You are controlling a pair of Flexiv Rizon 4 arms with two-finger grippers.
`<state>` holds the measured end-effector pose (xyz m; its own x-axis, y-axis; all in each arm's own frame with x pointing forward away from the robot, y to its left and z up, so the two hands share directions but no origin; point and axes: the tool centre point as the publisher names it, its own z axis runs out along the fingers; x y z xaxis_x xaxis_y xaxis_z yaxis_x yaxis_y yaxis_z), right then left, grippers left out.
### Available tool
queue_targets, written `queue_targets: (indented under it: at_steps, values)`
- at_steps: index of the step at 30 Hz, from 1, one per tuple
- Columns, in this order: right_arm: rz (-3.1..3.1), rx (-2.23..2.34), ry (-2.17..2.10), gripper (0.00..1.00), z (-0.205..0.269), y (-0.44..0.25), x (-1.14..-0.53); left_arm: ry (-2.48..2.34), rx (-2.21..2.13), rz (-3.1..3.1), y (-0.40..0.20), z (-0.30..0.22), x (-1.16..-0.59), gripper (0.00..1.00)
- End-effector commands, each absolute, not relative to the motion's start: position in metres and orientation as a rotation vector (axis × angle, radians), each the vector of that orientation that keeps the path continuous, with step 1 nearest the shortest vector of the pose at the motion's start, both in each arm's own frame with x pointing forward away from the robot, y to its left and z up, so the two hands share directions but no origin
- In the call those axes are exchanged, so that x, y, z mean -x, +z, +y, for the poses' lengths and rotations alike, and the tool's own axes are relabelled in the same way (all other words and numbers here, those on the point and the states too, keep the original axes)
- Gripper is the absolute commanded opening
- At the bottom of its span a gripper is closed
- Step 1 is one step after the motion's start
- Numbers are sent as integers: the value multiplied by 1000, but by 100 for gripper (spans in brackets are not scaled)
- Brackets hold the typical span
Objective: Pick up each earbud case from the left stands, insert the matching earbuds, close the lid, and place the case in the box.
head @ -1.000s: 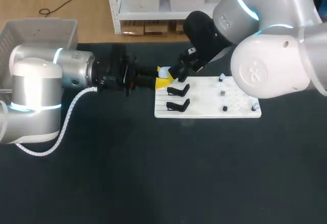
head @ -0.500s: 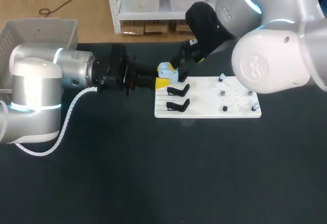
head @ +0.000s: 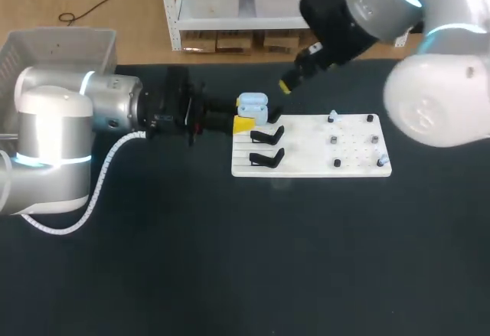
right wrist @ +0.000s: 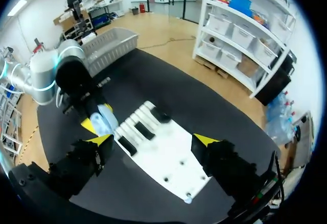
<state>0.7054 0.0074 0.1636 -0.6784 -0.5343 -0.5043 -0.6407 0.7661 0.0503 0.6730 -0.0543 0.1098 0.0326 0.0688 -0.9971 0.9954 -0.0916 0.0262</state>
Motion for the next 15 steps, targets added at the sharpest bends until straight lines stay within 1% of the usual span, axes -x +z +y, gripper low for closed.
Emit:
queue_targets:
  at_steps: [1,6,15]
  values:
    - [2497,831,187,100,-19,172,-690,-1200,-1345,1176,111,-53,-673,0]
    - [2556,801,86,100,-43,163,-686,-1191,-1349,1160,111,-53,-673,0]
    - [2774,817,-102,100,-83,122,-668,-1190,-1349,1158,111,-53,-673,0]
